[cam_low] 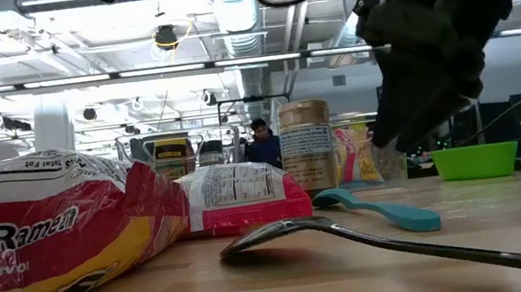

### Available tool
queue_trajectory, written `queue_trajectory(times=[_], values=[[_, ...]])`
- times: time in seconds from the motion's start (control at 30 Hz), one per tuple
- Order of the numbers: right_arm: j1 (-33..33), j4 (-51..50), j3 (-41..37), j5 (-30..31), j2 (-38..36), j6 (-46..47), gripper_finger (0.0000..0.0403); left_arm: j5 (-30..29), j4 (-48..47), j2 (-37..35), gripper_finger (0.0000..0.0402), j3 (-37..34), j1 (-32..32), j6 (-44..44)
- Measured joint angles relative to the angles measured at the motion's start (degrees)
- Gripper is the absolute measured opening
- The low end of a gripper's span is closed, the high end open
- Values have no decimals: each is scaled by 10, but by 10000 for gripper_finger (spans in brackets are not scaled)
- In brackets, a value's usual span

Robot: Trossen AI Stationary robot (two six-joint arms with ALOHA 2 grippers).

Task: Pick & Place Food Item
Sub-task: Put the gold seasoning bottle into the left transparent bin

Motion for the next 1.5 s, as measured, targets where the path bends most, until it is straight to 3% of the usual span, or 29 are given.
queue_trajectory(times=[0.33, 0.9, 1.0, 1.2, 1.5], values=[[-3, -2, 0, -38, 13, 0, 282, -3, 0, 0, 302, 0, 0, 0], [-10, 10, 0, -38, 13, -21, 282, -18, 0, 0, 302, 0, 0, 0], [-2, 17, 0, 13, 13, -57, 282, -18, 0, 0, 302, 0, 0, 0], [21, 40, 0, 188, 14, -75, 282, -17, 1, 0, 302, 0, 0, 0], [23, 41, 0, 197, 14, -12, 282, -17, 1, 0, 302, 0, 0, 0]])
